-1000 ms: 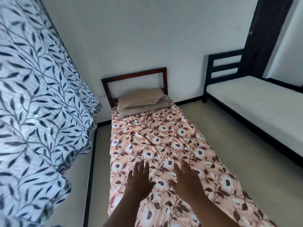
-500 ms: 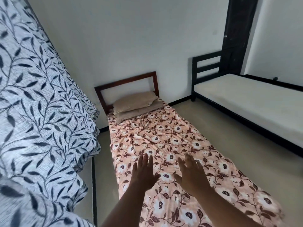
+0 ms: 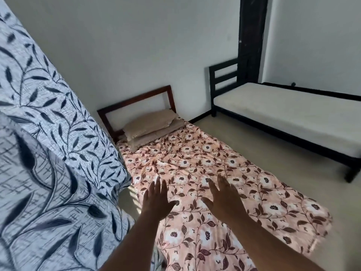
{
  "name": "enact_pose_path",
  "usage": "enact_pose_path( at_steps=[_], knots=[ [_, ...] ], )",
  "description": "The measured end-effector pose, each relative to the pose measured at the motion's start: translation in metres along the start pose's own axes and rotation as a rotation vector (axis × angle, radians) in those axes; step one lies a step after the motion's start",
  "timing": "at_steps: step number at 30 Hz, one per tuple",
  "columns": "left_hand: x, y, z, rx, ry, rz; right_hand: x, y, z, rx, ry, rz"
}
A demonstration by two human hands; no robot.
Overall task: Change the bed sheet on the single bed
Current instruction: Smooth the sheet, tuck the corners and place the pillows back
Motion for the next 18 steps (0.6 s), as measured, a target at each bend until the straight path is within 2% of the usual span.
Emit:
enact_pose_path(
  at_steps=[9,18],
  knots=[
    [0.039,-0.027,0.019,-0.023,-0.035,-0.072,0.025,-0.013,0.016,0.003,-0.025,-0.021],
    [0.121,-0.045,0.029,-0.050,0.021,-0.133,0.069,-0.021,0.005,0.042,-0.030,-0.099]
  ],
)
Point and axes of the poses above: each hand's wrist, its own x-axis towards the middle knuckle, its own z-axis out of the back of the hand, y = z × x, the point moved 6 cm from there along x, towards the middle knuckle, and after that the axes turned 2 degrees about y, right-handed, at the moved point
